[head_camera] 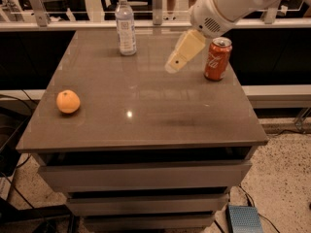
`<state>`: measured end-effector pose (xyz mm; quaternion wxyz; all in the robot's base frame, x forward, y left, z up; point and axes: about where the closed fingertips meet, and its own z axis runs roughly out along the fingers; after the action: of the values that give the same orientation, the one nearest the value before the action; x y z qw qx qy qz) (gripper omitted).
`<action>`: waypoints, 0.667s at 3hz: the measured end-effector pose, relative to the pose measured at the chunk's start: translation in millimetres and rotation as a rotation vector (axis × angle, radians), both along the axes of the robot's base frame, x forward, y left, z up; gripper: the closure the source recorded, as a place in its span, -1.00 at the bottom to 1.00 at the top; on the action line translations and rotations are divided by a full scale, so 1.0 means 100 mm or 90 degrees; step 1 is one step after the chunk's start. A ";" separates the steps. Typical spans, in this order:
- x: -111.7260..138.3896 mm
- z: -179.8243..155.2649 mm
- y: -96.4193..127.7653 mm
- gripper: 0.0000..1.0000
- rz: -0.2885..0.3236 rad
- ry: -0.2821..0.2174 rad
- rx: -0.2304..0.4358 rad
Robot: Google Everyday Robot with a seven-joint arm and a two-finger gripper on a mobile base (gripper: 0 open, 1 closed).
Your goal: Move blue plastic bottle near orange
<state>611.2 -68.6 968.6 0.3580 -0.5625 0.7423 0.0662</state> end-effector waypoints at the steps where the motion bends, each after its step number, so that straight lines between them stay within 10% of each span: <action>1: 0.44 -0.11 0.21 -1.00 -0.016 -0.005 0.066; 2: 0.99 -0.25 0.49 -1.00 -0.038 -0.016 0.128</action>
Offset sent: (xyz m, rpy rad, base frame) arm 0.1747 0.0819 -0.0378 0.3330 -0.0605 -0.1131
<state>710.1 -19.5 943.7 0.4236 -0.5023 0.7438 0.1227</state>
